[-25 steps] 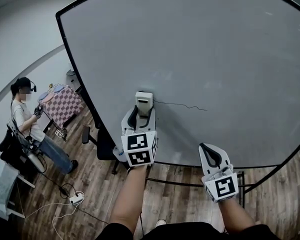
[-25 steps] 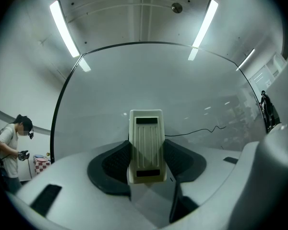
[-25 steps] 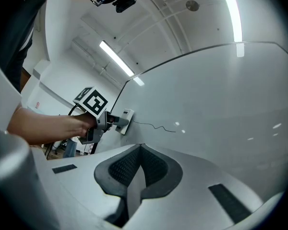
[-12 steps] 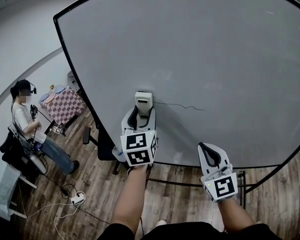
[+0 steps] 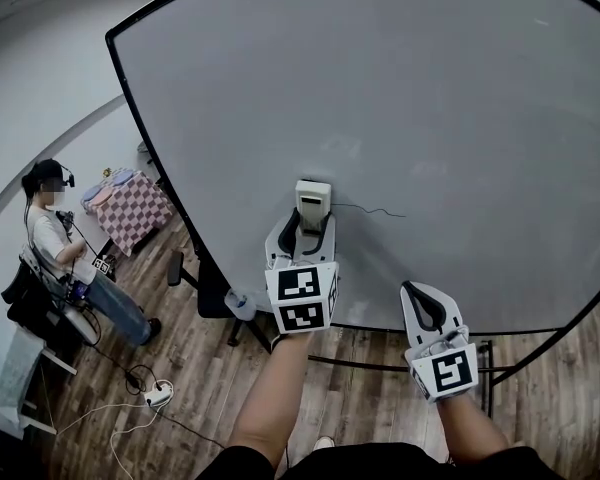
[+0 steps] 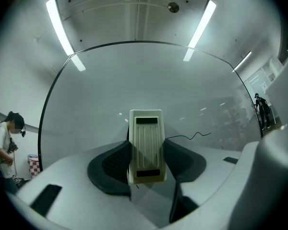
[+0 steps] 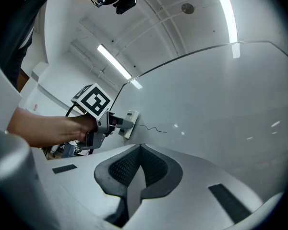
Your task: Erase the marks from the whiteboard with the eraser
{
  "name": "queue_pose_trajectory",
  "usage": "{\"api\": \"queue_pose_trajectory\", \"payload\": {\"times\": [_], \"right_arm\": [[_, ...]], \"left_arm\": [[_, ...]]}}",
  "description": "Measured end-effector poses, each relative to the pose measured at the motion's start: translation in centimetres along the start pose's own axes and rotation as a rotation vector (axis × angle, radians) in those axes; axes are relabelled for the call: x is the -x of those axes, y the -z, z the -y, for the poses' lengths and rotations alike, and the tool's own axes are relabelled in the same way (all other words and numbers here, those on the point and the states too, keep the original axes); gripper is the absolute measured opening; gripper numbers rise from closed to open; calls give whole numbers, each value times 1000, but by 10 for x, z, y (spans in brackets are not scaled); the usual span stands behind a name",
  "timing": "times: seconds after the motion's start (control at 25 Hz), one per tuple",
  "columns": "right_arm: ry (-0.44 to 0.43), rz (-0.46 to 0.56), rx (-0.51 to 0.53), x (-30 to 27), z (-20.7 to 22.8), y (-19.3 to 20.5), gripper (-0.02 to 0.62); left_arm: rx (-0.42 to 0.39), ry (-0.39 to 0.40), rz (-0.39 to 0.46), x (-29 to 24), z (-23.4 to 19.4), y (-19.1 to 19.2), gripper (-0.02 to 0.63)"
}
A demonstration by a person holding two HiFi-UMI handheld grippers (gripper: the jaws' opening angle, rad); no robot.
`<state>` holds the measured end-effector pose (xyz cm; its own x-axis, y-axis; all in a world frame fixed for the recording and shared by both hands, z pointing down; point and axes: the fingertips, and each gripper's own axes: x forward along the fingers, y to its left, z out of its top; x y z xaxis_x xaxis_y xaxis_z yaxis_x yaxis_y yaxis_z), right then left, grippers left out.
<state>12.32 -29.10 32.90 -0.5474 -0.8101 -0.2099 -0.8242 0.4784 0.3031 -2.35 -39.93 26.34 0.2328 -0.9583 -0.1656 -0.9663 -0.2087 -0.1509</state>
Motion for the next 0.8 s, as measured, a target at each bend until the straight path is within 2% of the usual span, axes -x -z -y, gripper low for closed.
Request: {"api": "queue_pose_trajectory", "payload": {"times": [0.4, 0.64, 0.8], "right_arm": [[47, 14, 0, 10, 16, -2, 18], [90, 23, -1, 21, 33, -4, 18], [133, 24, 0, 33, 48, -5, 18]], "left_arm": [[-35, 73, 1, -3, 43, -7, 235], [-93, 152, 19, -7, 94, -11, 235], [-99, 185, 15, -8, 121, 0, 235]]}}
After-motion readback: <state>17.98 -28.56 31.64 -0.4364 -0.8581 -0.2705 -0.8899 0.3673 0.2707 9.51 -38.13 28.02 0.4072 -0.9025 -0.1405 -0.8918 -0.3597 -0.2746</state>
